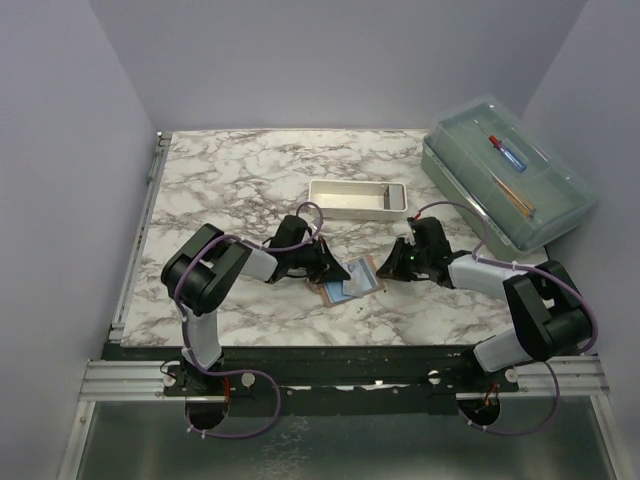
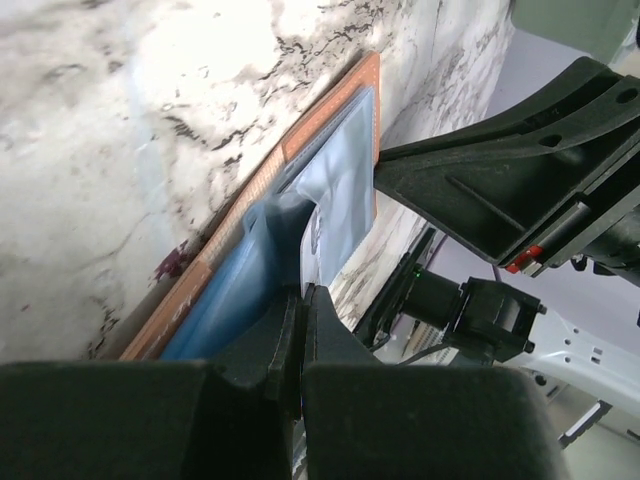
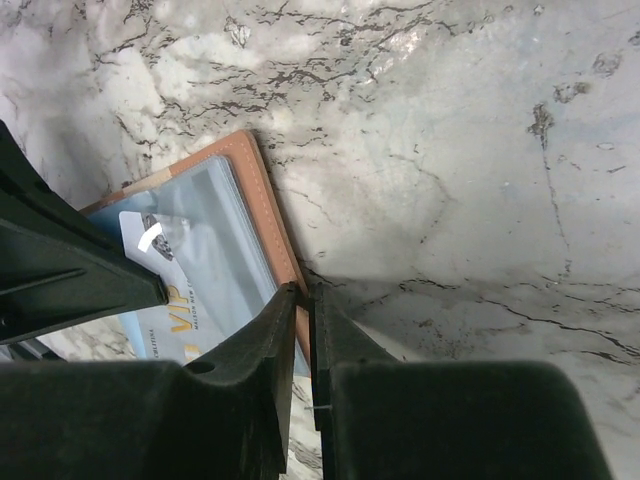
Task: Put the credit cards into the card holder
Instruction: Insert the credit card into the card holder.
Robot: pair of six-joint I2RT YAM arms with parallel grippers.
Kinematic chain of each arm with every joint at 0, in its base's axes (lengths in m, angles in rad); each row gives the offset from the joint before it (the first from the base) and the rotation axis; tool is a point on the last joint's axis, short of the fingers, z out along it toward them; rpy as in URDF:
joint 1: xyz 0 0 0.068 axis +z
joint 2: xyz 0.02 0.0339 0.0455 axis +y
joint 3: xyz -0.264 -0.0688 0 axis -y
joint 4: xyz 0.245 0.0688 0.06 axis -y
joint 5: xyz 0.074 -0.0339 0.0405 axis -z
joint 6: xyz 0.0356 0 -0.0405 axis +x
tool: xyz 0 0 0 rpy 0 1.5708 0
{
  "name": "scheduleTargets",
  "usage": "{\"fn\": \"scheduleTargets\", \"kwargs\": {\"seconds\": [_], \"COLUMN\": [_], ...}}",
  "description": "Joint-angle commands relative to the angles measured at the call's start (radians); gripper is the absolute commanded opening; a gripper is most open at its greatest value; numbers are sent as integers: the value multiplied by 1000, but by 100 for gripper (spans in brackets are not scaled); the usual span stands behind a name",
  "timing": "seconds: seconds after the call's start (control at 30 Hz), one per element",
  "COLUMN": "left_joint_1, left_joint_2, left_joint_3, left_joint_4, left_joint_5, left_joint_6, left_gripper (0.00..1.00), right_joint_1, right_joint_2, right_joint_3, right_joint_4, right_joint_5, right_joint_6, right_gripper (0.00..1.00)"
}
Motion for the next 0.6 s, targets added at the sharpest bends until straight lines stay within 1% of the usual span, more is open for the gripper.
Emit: {"fn": "scheduleTargets", "kwargs": {"seconds": [0.0,0.1,0.3,0.57], "left_joint_1": [22,28,28,29], "left_joint_2": [-55,-74,-71,-51], "left_joint_3": [-48,-57,-69,-57], "left_joint_4": [2,8,36,51], "left_joint_5": [-135,-158,-182,-197], "left_joint_6": [-21,-26,-55,-46], "left_gripper": [0,0,0,0], "right_joint_1": [18,18,19,18], "right_joint_2": [36,41,40,40], "right_joint_3": [-47,-44,-61,-78], "right_joint_4": [-39,-39,13,20], "right_joint_5": [-52,-58,-108,-118], "right_joint_6": [14,11,4,4], "right_gripper": [14,14,14,14]}}
